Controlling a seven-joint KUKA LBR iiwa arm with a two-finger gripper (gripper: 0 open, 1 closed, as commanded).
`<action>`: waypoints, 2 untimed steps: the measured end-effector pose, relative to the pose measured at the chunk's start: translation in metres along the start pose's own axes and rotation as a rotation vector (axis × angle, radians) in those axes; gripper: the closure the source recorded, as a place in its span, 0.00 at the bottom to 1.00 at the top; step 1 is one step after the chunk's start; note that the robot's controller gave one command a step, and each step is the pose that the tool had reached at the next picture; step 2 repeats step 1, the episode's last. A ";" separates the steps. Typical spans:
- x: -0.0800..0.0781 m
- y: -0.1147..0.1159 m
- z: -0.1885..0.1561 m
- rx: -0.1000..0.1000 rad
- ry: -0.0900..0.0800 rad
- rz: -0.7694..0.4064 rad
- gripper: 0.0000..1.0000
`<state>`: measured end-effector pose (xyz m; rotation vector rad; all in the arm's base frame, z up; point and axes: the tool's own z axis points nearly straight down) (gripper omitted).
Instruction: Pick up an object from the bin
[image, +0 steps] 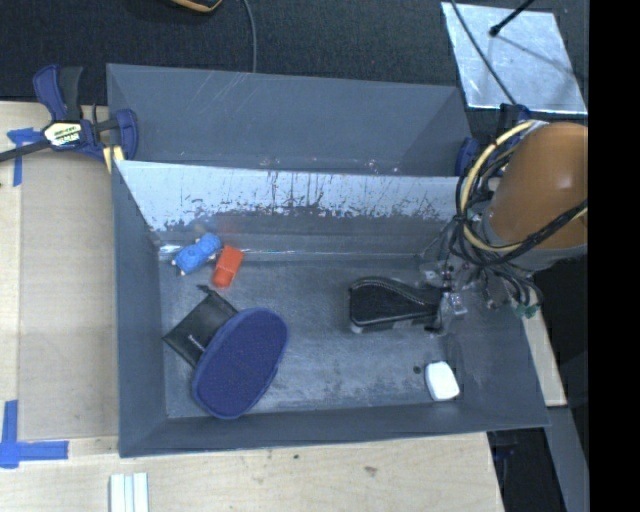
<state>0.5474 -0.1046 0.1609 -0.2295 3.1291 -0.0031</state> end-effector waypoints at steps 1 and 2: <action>0.031 0.021 -0.108 0.000 0.000 -0.079 1.00; 0.031 0.021 -0.108 0.000 0.000 -0.079 1.00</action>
Offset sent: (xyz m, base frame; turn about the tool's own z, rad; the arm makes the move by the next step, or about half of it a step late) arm -0.0343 0.0169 0.1057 -0.0796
